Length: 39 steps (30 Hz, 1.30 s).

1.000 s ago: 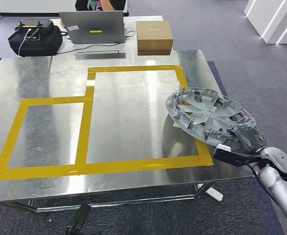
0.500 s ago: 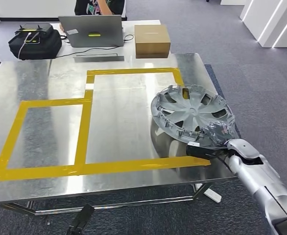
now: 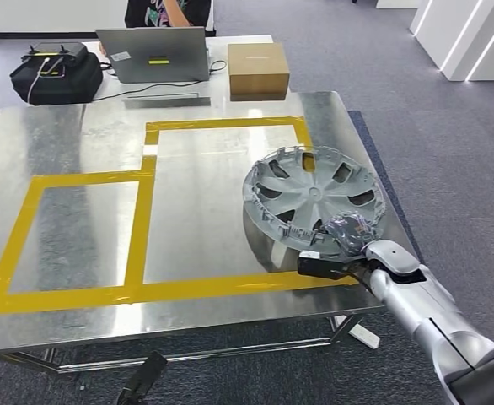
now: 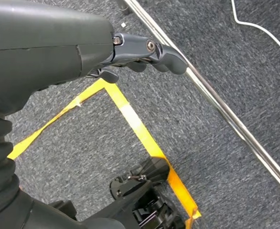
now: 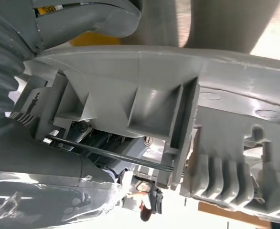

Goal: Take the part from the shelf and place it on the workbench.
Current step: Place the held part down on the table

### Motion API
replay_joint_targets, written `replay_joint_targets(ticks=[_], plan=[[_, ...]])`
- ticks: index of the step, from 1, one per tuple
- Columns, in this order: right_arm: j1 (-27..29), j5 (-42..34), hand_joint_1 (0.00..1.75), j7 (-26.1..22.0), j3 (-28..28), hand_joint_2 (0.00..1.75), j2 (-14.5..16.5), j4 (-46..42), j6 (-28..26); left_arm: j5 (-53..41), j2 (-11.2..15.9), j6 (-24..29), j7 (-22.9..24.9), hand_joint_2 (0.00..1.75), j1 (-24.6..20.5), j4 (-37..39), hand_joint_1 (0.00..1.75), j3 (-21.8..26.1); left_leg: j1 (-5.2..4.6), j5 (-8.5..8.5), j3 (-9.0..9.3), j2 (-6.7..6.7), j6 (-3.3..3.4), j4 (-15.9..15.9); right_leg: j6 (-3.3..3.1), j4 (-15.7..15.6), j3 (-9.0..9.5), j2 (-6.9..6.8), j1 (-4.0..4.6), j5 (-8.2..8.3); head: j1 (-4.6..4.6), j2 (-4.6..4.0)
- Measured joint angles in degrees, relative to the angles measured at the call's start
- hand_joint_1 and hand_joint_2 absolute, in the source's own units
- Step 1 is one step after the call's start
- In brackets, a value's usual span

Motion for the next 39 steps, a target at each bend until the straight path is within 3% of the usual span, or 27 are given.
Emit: replay_joint_targets(ticks=[10, 18, 23, 39], plan=[[2.7, -0.6, 1.75, -4.7, 1.3, 1.75, 0.2, -5.0, -5.3, -0.1, 0.0, 0.7, -2.0, 1.75, 0.0, 0.0, 0.00, -2.1, 0.00, 0.00, -0.17, -0.01, 0.00, 0.0, -0.01, 0.0, -0.13, -0.03, 0.02, 0.02, -0.01, 0.00], [3.3, -0.5, 1.75, -5.0, 2.2, 1.75, 0.2, -6.9, -5.5, -0.1, 0.0, 0.7, -2.0, 1.75, -0.1, 0.0, 0.00, -2.6, 0.00, 0.00, -0.32, -0.04, -0.01, -0.1, -0.06, 0.0, -0.27, -0.11, 0.02, -0.02, -0.01, 0.00], [4.0, 1.5, 1.75, -6.4, 3.4, 1.75, 0.1, -8.5, -8.7, 0.0, 0.0, 0.6, -2.0, 1.75, -0.1, 0.0, 0.00, -2.7, -0.01, 0.01, -0.44, -0.04, -0.01, -0.1, -0.05, 0.0, -0.22, -0.09, 0.01, -0.01, -0.01, 0.00], [1.0, 2.2, 1.75, -5.0, 9.6, 1.75, -1.1, -10.6, -1.2, 1.4, 0.0, 0.2, -1.8, 1.75, -0.1, 0.0, 0.00, -3.8, -0.03, 0.01, -0.47, -0.07, -0.02, -0.2, -0.12, 0.0, -0.47, -0.18, 0.00, -0.06, -0.01, 0.00]])
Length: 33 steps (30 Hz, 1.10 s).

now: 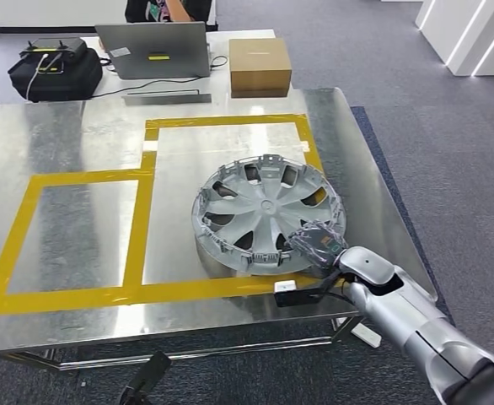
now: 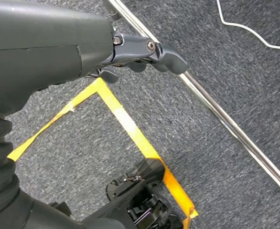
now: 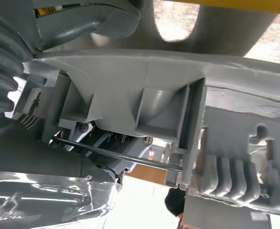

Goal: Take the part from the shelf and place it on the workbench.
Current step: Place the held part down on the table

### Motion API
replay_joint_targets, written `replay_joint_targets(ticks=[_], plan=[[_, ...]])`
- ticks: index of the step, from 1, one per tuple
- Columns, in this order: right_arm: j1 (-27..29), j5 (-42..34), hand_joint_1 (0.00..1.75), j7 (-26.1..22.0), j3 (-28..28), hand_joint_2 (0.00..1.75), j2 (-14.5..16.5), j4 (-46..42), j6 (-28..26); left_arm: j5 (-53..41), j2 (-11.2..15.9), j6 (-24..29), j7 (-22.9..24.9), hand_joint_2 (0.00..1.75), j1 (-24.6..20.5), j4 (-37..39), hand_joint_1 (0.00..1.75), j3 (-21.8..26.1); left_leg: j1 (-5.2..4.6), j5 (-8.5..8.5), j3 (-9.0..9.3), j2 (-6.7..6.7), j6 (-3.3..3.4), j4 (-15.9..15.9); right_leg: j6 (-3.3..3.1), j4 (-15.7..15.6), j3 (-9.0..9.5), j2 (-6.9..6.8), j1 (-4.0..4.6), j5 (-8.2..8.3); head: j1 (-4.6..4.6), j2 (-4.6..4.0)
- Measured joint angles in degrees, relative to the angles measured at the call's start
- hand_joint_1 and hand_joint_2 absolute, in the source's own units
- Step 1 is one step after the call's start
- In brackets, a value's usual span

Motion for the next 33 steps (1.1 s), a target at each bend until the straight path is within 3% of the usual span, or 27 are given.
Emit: replay_joint_targets(ticks=[15, 33], plan=[[-2.1, -1.0, 1.75, 0.4, 3.6, 1.75, -1.1, 0.1, 1.0, 0.9, 0.0, 0.6, -1.0, 1.75, 0.0, 0.0, 0.00, -0.8, 0.00, 0.01, 0.03, 0.00, -0.01, 0.0, 0.00, 0.0, 0.03, 0.01, 0.00, 0.00, 0.00, 0.00], [-0.9, 1.2, 1.75, -1.2, 7.0, 1.75, -1.3, -3.3, -5.1, 1.6, 0.1, 0.4, -1.0, 1.75, 0.0, 0.0, 0.00, -2.6, 0.00, 0.01, -0.11, 0.00, 0.00, 0.0, 0.00, 0.0, 0.45, -0.01, -0.01, 0.00, -0.01, 0.00]])
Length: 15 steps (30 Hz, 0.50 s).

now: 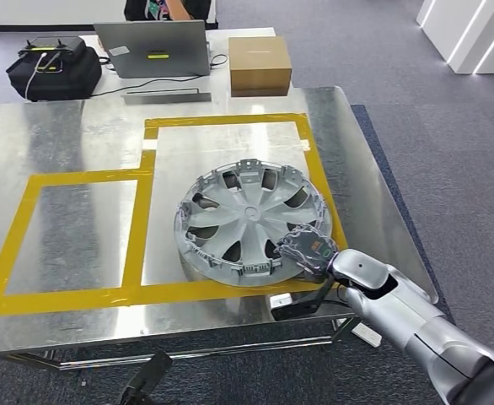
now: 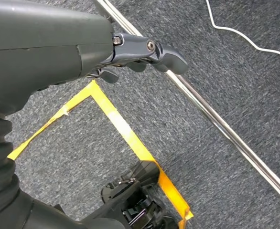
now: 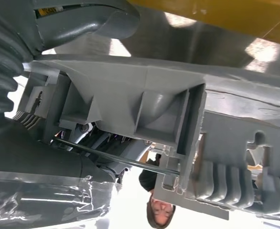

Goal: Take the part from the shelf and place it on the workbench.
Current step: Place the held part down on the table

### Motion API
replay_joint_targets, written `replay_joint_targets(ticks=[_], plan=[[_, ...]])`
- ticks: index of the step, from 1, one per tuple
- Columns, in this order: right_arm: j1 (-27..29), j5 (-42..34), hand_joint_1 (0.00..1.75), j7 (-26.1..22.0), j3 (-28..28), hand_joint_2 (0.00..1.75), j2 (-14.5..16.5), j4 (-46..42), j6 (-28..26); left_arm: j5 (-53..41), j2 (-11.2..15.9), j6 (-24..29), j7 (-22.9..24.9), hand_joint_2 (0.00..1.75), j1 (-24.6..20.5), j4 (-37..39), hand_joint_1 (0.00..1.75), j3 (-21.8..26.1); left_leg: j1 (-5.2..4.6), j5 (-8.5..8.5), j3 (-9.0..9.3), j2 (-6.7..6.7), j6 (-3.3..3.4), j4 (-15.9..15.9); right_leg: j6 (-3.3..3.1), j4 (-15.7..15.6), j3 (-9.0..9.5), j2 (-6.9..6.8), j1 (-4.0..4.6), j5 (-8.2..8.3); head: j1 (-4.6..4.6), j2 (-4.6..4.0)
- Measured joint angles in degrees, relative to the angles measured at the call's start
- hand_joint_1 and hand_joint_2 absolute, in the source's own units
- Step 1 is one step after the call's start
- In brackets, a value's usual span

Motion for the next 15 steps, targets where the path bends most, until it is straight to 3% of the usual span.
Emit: replay_joint_targets(ticks=[15], plan=[[0.0, 0.0, 1.75, 0.0, 1.2, 1.75, 0.0, -1.5, 0.3, 0.1, 0.0, 0.0, 0.2, 1.75, 0.0, 0.0, 0.00, -0.1, 0.00, 0.00, -0.02, -0.01, 0.00, 0.0, 0.00, 0.0, -0.02, 0.00, 0.00, 0.00, 0.01, 0.00]])
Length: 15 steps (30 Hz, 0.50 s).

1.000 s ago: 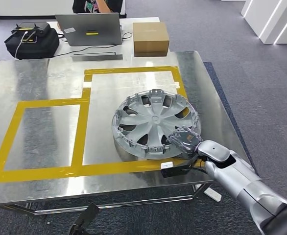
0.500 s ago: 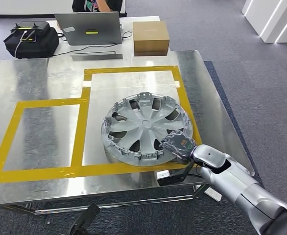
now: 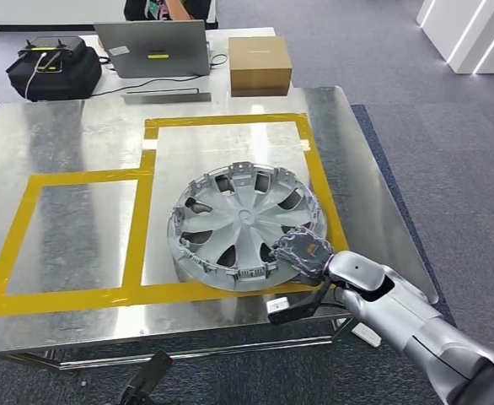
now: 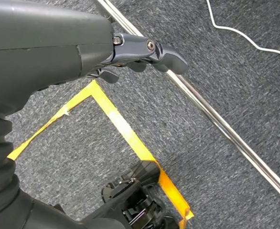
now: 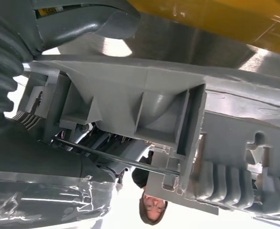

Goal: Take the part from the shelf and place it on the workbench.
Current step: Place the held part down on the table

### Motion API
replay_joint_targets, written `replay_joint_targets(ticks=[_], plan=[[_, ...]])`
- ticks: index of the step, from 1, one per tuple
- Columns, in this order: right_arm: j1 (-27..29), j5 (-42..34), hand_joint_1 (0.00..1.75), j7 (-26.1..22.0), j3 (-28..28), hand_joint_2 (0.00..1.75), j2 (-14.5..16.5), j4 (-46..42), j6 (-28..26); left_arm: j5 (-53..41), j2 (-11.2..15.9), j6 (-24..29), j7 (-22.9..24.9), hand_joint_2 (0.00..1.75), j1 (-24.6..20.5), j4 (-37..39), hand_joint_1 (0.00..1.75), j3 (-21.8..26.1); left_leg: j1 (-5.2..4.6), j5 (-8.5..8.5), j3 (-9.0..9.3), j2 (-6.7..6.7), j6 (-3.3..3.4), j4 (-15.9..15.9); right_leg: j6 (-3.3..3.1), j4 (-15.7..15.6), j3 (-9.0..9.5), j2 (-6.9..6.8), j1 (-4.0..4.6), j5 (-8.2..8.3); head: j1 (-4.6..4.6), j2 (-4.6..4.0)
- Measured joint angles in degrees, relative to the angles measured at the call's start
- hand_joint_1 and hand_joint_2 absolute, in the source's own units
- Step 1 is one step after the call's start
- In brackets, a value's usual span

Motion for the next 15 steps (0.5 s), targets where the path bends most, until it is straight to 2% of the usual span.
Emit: replay_joint_targets(ticks=[10, 14, 15], plan=[[0.0, 0.0, 1.75, 0.0, 0.2, 1.75, 0.0, -0.2, 0.1, 0.0, 0.0, 0.0, 0.1, 1.75, 0.0, 0.0, 0.00, 0.0, 0.00, 0.00, 0.00, 0.00, 0.00, 0.0, 0.00, 0.0, -0.01, 0.00, 0.00, 0.00, -0.01, 0.00], [0.0, -0.3, 0.00, 0.8, 0.4, 1.75, 0.0, -0.2, 0.9, 0.0, 0.0, -0.1, 0.1, 1.75, 0.0, 0.0, 0.00, -0.2, 0.00, 0.00, 0.00, 0.00, 0.00, 0.0, 0.00, 0.0, -0.04, 0.00, 0.00, 0.00, -0.01, 0.00], [0.0, -0.5, 0.00, 1.2, 0.4, 1.75, 0.0, -0.2, 1.1, -0.1, 0.0, -0.2, 0.1, 1.75, 0.0, 0.0, 0.00, -0.3, 0.00, 0.00, 0.00, 0.00, 0.00, 0.0, 0.00, 0.0, -0.06, 0.00, 0.00, 0.00, -0.01, 0.00]])
